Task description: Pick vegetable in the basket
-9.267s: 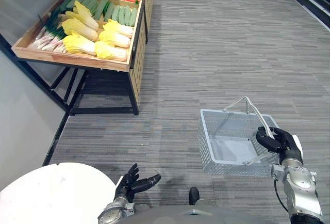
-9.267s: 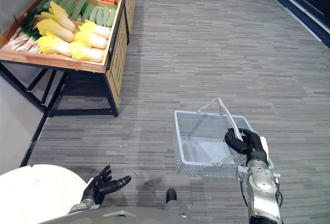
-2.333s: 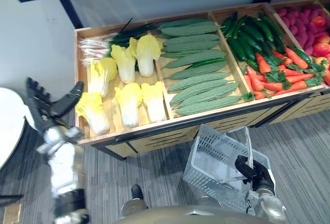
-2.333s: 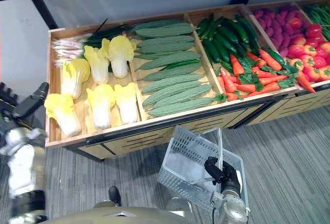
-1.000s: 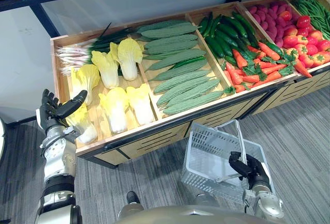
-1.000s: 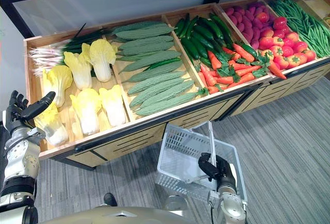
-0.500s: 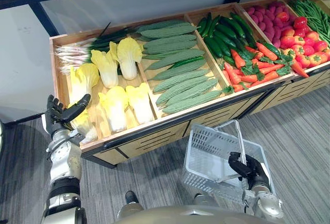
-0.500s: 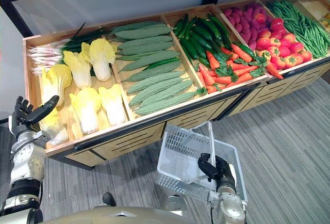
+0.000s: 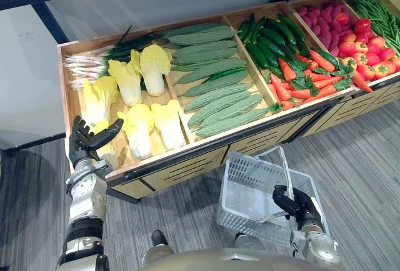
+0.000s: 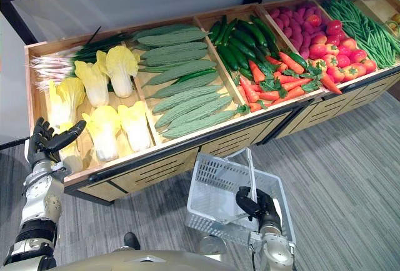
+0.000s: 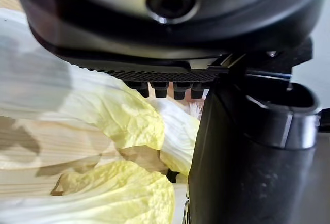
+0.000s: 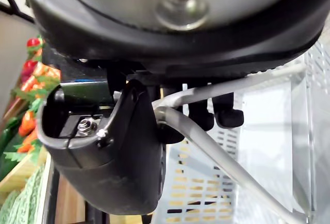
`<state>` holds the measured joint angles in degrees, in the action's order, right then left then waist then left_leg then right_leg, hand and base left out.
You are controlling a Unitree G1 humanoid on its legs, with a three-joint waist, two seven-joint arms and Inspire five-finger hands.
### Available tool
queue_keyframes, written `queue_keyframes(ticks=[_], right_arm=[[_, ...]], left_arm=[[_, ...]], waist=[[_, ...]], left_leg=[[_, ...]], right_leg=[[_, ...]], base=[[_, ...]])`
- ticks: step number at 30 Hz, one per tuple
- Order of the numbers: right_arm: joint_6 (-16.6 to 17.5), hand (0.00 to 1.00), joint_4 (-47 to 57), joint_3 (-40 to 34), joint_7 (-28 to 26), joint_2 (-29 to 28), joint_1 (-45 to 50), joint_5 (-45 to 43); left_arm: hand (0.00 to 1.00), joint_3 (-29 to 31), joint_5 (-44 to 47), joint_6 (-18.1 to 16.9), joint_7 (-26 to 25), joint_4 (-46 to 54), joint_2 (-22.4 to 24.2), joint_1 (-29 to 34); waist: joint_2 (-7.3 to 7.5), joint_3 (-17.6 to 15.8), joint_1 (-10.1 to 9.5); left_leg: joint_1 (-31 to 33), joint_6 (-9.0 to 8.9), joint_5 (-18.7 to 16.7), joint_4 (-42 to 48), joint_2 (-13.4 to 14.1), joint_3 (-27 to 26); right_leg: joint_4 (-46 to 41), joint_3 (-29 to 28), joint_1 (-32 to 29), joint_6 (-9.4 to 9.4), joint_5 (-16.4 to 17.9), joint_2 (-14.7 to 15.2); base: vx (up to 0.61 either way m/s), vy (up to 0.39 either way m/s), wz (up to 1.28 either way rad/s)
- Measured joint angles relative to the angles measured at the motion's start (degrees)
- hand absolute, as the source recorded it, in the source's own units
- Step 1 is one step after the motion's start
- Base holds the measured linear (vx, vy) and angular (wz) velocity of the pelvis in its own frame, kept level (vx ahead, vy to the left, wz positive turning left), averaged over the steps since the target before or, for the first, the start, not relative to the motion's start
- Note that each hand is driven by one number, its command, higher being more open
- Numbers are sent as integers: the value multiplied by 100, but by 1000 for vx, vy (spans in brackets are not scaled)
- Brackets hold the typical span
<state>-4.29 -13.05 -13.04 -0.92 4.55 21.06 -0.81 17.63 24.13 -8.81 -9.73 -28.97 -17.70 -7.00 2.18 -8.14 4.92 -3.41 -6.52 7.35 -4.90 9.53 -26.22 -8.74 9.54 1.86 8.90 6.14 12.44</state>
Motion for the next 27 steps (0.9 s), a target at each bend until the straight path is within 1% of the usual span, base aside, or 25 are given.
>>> queue_keyframes(ticks=[5,10,13,14,17,20,23,27], right_arm=[[-1,0,-18,25,-20,0,3,2],[-3,0,-101,27,-57,0,-72,57],[-5,0,-244,27,-104,1,-115,60],[-6,0,-250,26,-105,3,-131,61],[-40,0,-255,26,-121,3,-130,63],[-41,0,-255,26,-137,3,-136,64],[-41,0,-256,26,-136,3,-142,64],[-31,0,-410,26,-135,20,-178,63]], left_arm=[[100,-108,-56,2,135,-124,-12,-34],[100,-61,-454,51,279,-561,-117,-227],[100,152,-452,165,441,-767,-163,-271],[100,195,-453,191,502,-885,-219,-295],[100,426,-453,312,548,-1053,-258,-382],[100,704,-452,430,549,-1226,-342,-427],[100,922,-449,458,549,-1399,-395,-429],[100,1064,-442,493,634,-1652,-516,-453]], waist=[[-34,-24,8],[-104,-45,8],[-154,-56,9],[-198,-83,12],[-241,-91,14],[-248,-96,12],[-247,-96,11],[-249,-95,8]], left_leg=[[-15,0,-1,-4,5,-42],[-45,-1,-2,-5,1,-102],[-135,-26,-29,-23,2,-136],[-128,-26,-29,-23,2,-140],[-126,-31,-34,-23,2,-141],[-124,-38,-40,-15,2,-139],[-124,-39,-40,-8,2,-110],[-126,-39,-39,-6,2,-92]], right_leg=[[115,-19,25,-2,-76,-19],[266,-53,46,20,-176,-29],[327,-63,142,25,-189,-32],[358,-64,144,32,-208,-33],[399,-60,163,35,-226,-36],[426,-47,181,35,-226,-37],[468,-10,244,35,-227,-40],[484,12,272,35,-228,-43]], base=[[-8,4,-5],[-19,9,-6],[-20,2,-5],[-15,2,-3],[0,0,0],[0,0,0],[21,-4,3],[4,-3,2]])
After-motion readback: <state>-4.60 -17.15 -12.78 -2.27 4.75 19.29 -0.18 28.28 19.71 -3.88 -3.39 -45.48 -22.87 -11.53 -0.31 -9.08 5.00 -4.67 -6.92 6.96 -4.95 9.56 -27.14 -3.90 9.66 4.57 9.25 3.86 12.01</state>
